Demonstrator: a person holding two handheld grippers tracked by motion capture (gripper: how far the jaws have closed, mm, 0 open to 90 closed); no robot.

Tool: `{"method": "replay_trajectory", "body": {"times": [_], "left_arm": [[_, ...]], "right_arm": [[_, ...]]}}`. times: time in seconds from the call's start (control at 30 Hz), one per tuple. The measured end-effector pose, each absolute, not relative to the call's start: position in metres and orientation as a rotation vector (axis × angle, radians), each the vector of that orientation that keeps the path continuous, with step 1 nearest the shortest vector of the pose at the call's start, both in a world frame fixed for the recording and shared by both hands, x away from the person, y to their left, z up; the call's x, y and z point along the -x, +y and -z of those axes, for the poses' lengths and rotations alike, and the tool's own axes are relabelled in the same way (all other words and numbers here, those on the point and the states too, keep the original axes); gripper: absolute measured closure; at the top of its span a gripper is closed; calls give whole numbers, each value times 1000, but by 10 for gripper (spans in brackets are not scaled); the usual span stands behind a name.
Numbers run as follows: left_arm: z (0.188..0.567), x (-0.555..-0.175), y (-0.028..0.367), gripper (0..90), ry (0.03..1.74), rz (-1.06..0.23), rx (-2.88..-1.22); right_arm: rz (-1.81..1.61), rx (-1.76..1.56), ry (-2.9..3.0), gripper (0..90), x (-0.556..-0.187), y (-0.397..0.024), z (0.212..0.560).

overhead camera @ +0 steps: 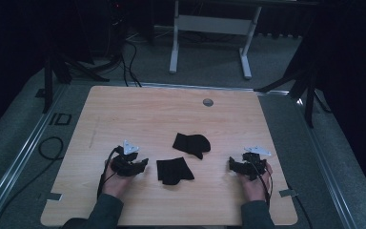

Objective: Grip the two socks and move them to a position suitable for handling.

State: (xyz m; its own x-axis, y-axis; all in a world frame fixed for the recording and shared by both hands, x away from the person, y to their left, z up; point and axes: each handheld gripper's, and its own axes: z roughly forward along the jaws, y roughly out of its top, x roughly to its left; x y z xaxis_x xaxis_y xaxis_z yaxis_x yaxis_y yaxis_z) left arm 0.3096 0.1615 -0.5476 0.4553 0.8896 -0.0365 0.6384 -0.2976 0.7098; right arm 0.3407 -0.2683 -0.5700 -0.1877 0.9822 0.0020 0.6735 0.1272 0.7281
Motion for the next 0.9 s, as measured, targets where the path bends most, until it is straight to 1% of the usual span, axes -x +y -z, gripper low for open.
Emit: {"method": "replay_trajectory", "body": {"times": [0.4,0.5,0.53,0.57,0.63,0.67,0.73,0.9], "left_arm": [[548,-312,161,494,1278,-467,-2051],[548,-312,161,498,1276,-466,-2057],[548,-312,161,501,1276,-466,-2057],[548,-312,160,501,1277,-463,-2059],[549,-312,159,511,1276,-455,-2063],[549,-312,159,513,1276,-454,-2064],[549,-312,158,516,1274,-452,-2066],[549,-311,159,516,1273,-446,-2063]], "right_arm": [[-841,-1565,1958,131,-338,-270,569],[-826,-1577,1971,171,-336,-271,567],[-826,-1577,1971,171,-336,-271,567],[-823,-1575,1976,201,-336,-271,566],[-811,-1577,1989,323,-333,-271,562],[-806,-1573,1995,358,-332,-270,561],[-795,-1545,2012,402,-329,-268,558],[-783,-1473,2063,476,-325,-260,551]]}}
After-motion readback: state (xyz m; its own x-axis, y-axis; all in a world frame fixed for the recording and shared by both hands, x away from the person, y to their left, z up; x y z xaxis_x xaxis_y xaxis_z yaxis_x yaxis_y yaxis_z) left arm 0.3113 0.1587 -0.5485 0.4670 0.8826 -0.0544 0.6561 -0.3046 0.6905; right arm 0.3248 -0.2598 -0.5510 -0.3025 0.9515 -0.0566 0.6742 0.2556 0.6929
